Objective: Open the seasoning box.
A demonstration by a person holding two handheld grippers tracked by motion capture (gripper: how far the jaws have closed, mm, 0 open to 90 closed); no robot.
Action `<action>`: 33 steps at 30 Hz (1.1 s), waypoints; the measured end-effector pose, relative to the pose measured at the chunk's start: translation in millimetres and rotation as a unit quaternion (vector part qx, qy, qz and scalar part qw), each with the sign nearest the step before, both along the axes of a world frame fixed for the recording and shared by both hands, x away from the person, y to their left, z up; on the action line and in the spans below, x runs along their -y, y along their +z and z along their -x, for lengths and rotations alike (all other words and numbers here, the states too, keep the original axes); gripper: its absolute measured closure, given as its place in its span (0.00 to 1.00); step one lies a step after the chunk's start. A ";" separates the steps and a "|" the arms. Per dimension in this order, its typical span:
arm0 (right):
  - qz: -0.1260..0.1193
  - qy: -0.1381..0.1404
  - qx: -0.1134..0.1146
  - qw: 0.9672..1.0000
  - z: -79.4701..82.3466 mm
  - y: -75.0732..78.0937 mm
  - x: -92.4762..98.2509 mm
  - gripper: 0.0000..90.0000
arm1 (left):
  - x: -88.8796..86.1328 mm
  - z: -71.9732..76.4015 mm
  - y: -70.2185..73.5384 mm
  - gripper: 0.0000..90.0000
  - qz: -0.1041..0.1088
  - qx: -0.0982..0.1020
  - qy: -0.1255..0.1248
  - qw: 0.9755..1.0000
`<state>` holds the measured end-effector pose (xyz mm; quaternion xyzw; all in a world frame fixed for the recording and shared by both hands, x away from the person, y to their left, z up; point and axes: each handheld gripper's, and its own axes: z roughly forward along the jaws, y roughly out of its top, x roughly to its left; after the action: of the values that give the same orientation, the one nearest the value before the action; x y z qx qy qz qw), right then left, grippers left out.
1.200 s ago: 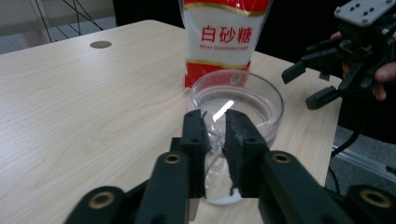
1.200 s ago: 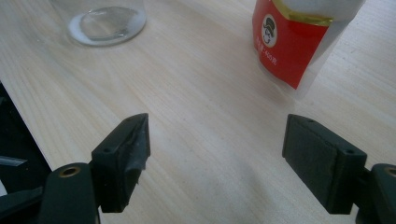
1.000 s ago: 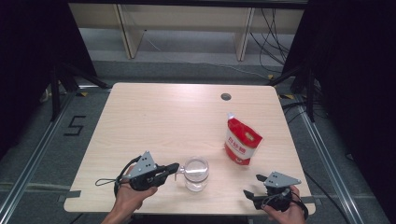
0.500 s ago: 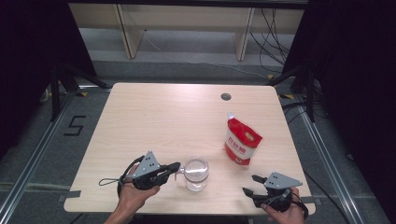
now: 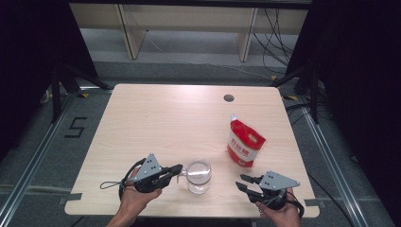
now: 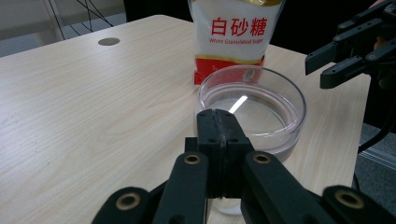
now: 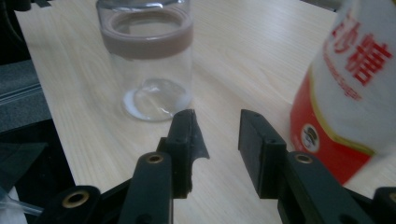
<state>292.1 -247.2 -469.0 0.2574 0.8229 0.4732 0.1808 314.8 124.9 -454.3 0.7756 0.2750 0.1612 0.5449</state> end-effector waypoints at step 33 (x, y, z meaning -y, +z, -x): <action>-0.025 0.064 0.030 0.997 -17.0 16.0 -67.4 0.96 | 0.3 0.3 -2.6 0.99 0.001 -0.002 0.002 1.000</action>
<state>309.1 -179.8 -453.0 0.1943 0.8198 0.5118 0.1681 314.5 124.5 -456.9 0.7749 0.2777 0.1604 0.5447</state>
